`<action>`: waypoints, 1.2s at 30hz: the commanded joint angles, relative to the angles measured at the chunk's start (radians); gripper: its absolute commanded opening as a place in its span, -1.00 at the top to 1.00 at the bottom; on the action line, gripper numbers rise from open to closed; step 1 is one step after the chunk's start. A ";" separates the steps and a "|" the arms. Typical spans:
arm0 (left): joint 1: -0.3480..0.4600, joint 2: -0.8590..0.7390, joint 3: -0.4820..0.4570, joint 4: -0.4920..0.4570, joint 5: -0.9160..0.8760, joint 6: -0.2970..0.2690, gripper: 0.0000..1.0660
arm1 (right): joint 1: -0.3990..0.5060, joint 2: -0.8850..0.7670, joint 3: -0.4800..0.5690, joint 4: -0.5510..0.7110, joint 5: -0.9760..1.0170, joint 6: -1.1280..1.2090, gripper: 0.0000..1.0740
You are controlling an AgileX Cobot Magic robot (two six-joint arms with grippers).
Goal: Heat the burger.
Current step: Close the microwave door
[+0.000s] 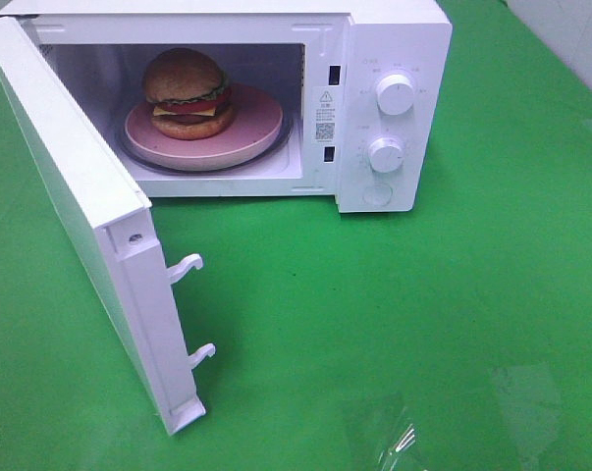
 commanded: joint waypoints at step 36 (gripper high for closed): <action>0.002 -0.002 0.003 -0.002 0.000 0.001 -0.51 | -0.142 -0.226 0.005 0.007 -0.001 0.021 -0.26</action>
